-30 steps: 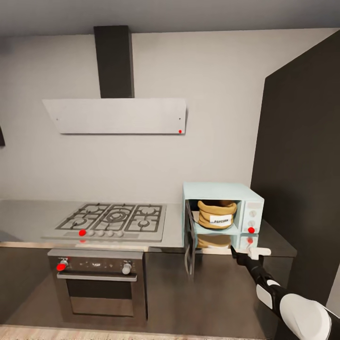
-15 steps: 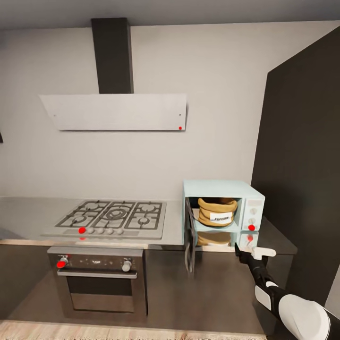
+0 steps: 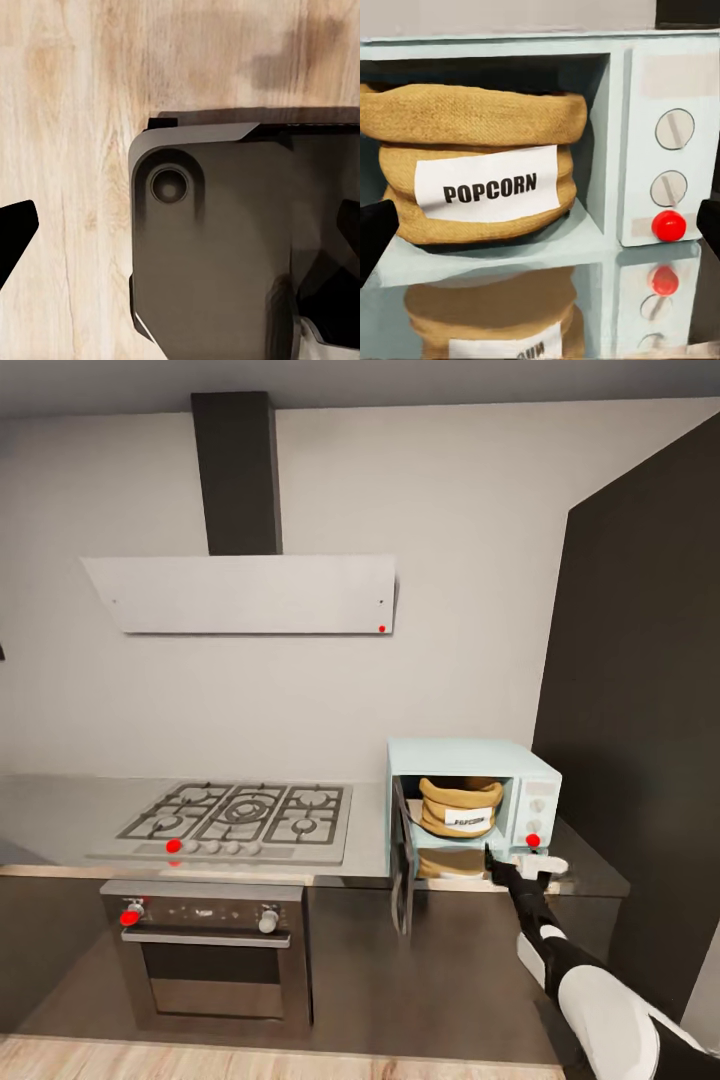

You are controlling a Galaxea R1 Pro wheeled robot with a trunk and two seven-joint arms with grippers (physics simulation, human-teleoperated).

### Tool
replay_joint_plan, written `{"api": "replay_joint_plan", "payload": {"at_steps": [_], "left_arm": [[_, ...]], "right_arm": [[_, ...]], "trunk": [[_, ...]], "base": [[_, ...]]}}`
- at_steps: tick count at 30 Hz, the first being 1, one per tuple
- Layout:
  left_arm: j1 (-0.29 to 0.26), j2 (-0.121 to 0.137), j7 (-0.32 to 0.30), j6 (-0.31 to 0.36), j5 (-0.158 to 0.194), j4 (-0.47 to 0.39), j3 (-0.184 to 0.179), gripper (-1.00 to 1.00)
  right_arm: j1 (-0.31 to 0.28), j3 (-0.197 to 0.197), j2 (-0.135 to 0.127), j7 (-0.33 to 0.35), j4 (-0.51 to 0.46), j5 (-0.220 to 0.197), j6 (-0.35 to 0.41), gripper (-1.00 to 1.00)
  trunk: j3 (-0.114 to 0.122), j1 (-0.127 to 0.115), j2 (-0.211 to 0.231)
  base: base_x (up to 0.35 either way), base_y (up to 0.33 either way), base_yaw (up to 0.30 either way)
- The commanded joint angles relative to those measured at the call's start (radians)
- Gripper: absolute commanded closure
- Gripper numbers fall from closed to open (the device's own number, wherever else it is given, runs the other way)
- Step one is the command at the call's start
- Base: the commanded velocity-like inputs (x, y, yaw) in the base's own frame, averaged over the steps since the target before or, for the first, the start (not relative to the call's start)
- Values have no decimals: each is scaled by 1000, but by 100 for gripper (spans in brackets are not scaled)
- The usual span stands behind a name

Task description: In the kitchen, take the popcorn bag from the countertop, put it into the microwave, and heat it until the popcorn is cooked so the cooked popcorn ends up inside the bag.

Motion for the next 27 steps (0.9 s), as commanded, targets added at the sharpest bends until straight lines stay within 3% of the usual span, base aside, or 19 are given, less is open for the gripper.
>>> {"api": "replay_joint_plan", "payload": {"at_steps": [1, 5, 12, 27], "left_arm": [[-1, 0, 1, -1, 0, 0, 0, -100], [-1, -1, 1, -1, 0, 0, 0, -100], [-1, -2, 1, -1, 0, 0, 0, -100], [0, -2, 1, -1, 0, 0, 1, -100]], "right_arm": [[-2, -8, 14, 7, -25, 2, 22, -100], [-8, 29, 48, 7, -95, 1, 149, -100], [-10, 76, 58, 11, -152, 0, 236, -100], [-10, 90, 62, 21, -158, 0, 252, -100]], "trunk": [[-2, 0, -1], [-2, 0, -1], [-2, 0, -1], [-2, 0, -1]], "base": [[0, 0, 0], [0, 0, 0], [0, 0, 0], [88, 18, 0]]}}
